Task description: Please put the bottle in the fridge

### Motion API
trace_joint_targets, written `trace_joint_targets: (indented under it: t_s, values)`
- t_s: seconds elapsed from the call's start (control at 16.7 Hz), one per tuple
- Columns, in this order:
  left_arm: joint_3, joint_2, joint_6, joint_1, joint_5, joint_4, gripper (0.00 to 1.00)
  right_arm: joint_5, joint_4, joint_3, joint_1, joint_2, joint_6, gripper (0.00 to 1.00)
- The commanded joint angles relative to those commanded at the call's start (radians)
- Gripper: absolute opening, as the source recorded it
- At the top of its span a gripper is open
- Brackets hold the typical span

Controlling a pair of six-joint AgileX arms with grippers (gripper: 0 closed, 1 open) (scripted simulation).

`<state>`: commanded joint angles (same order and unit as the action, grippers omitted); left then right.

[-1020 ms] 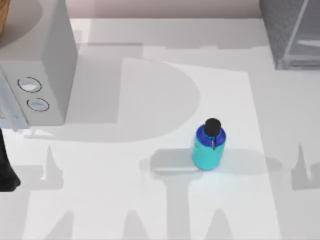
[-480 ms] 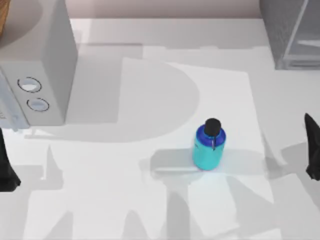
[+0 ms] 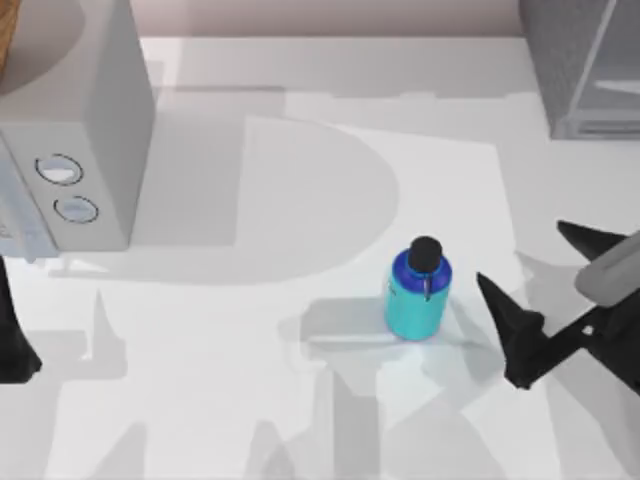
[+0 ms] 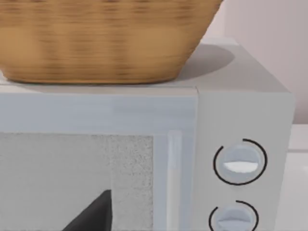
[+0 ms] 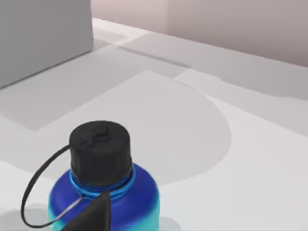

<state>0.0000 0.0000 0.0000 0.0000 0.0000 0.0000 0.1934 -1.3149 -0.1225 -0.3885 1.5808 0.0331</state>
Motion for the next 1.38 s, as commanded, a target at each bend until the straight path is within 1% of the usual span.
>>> trace_joint_targets:
  t_s: [0.24,0.48,0.96,1.38]
  values:
    - [0.000,0.000,0.000,0.000,0.000,0.000,1.00,0.035,-0.242,-0.024,-0.070,0.308,0.006,1.00]
    - [0.000,0.000,0.000,0.000,0.000,0.000,1.00,0.054,-0.366,-0.037,-0.108,0.460,0.008,1.00]
    - [0.000,0.000,0.000,0.000,0.000,0.000,1.00,0.052,-0.365,-0.051,-0.112,0.476,0.008,1.00]
    - [0.000,0.000,0.000,0.000,0.000,0.000,1.00,0.000,-0.244,-0.252,-0.167,0.553,-0.003,1.00]
